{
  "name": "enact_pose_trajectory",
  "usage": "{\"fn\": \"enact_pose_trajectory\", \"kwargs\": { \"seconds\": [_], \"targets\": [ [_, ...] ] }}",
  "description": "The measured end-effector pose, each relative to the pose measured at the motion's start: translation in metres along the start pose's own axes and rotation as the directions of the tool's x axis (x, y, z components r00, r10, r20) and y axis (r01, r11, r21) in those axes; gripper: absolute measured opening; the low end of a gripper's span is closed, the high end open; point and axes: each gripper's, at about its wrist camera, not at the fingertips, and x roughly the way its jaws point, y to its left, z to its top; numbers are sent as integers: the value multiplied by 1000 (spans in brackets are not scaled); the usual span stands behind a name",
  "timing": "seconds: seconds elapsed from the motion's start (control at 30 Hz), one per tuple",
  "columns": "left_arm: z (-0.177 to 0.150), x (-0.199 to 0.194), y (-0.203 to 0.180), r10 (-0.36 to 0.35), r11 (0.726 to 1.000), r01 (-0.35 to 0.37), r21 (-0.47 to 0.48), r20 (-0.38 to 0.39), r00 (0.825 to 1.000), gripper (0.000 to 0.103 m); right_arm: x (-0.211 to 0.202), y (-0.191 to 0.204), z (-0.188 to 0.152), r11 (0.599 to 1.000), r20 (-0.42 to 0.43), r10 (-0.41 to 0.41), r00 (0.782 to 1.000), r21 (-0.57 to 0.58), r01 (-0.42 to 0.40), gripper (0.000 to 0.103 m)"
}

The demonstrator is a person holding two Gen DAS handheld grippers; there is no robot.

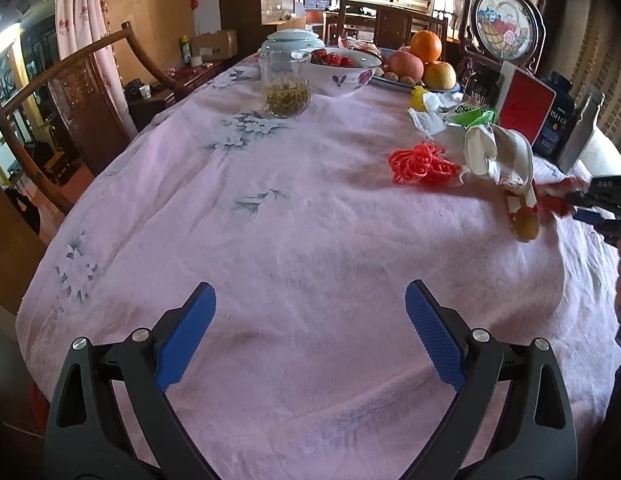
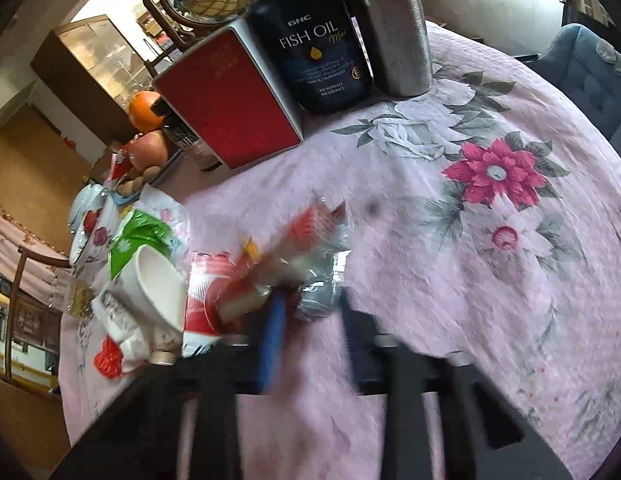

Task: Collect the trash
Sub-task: 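Grasp the silver foil snack bag with the right tool while the left tool grasps the red mesh net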

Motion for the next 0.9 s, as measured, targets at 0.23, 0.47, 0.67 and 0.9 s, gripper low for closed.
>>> {"fn": "enact_pose_trajectory", "kwargs": {
  "seconds": [0.23, 0.47, 0.67, 0.9],
  "targets": [
    [1, -2, -8, 24, 999, -24, 25, 6, 1000, 92, -29, -18, -19, 998, 56, 68, 996, -8, -67, 19],
    [19, 14, -23, 33, 997, -33, 63, 12, 999, 92, -60, -31, -39, 996, 146, 73, 987, -68, -63, 19],
    [48, 45, -45, -15, 990, 13, 139, 13, 1000, 92, -64, -39, -48, 992, 136, 77, 988, -114, -62, 19],
    [76, 90, -78, -63, 949, 69, 308, -30, 998, 84, -61, -40, -50, 986, 112, 104, 988, -139, -88, 19]
  ]
}}
